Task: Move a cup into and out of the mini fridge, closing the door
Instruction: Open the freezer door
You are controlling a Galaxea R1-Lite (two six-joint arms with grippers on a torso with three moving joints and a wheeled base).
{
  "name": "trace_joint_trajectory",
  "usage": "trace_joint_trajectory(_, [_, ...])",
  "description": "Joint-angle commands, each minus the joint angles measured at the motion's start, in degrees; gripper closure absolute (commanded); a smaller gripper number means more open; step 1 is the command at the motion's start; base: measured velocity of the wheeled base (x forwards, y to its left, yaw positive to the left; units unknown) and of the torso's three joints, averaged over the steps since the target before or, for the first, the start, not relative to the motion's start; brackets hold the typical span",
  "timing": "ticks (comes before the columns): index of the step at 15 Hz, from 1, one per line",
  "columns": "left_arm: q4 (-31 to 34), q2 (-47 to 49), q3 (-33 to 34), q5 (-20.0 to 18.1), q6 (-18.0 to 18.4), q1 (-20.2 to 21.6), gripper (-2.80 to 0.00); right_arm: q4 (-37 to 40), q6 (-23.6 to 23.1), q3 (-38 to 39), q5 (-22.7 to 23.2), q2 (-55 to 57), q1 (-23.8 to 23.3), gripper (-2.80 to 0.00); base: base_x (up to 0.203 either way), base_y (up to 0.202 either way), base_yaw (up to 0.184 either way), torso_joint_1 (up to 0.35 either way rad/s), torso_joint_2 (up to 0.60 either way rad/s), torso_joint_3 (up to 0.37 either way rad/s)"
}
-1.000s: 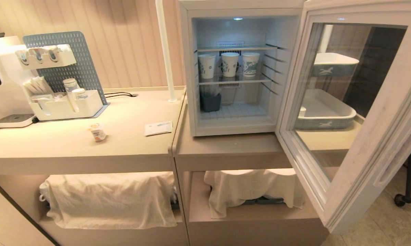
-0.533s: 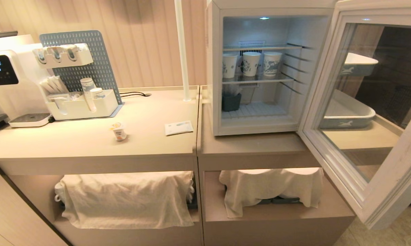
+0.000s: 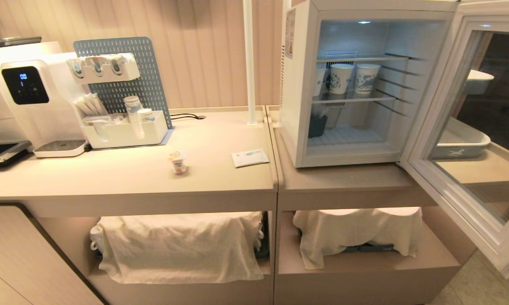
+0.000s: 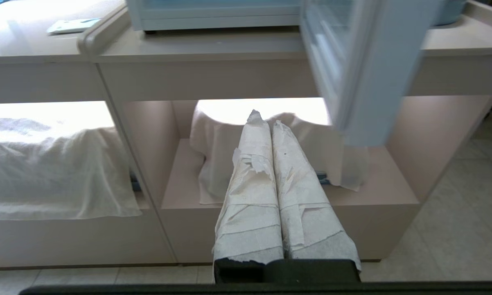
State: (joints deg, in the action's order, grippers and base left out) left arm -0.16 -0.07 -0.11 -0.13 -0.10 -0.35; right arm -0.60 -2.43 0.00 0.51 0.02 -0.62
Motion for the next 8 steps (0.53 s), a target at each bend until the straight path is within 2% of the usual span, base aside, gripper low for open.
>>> trace_joint_trajectory(1, [0.0,0.1,0.0,0.0,0.0,0.0,0.0,0.0,0.0,0.5,0.0,-0.1,0.0,0.0,0.0,0.189,0.002,0.006,0.0,0.001])
trace_joint_trajectory(6, [0.0,0.1,0.0,0.0,-0.2,0.0,0.0,0.0,0.0,0.5,0.0,-0.1,0.0,0.0,0.0,0.183,-0.001,0.002,0.0,0.002])
trace_joint_trajectory(8, [0.0,0.1,0.0,0.0,-0.2,0.0,0.0,0.0,0.0,0.5,0.0,-0.1,0.0,0.0,0.0,0.053,0.0,0.002,0.0,0.001])
